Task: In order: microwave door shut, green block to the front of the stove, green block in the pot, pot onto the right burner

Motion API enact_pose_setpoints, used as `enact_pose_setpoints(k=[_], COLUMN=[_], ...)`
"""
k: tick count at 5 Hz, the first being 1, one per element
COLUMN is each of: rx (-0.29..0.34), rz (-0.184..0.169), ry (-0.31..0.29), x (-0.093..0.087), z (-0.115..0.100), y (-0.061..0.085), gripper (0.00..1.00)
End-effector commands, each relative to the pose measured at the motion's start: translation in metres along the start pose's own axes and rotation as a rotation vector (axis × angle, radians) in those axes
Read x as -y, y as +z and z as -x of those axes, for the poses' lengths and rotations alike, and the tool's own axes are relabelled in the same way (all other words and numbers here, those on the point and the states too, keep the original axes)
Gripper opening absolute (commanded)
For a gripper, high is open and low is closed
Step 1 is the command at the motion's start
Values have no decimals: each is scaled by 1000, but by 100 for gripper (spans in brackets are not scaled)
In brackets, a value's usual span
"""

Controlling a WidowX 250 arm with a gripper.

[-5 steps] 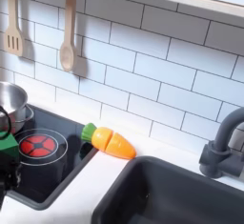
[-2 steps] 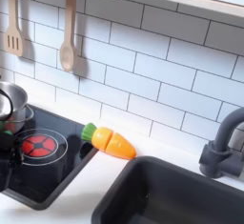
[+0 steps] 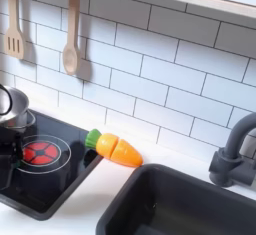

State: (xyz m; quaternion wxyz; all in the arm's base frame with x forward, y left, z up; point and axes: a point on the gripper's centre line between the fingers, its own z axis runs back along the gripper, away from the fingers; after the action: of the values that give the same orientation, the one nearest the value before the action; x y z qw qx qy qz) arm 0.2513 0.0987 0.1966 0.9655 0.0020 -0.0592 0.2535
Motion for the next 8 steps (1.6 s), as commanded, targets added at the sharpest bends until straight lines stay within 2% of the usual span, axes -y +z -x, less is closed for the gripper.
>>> enact_pose_setpoints(k=[1, 2, 5, 6, 8], rx=[25, 20, 38, 80, 37], rz=[-19, -31, -47, -58, -54], ry=[98, 141, 246, 347, 360], x=[-4, 0, 9, 10, 20], z=[-16, -18, -26, -30, -35], y=[-4, -9, -12, -11, -14], gripper=[100, 100, 100, 100, 100])
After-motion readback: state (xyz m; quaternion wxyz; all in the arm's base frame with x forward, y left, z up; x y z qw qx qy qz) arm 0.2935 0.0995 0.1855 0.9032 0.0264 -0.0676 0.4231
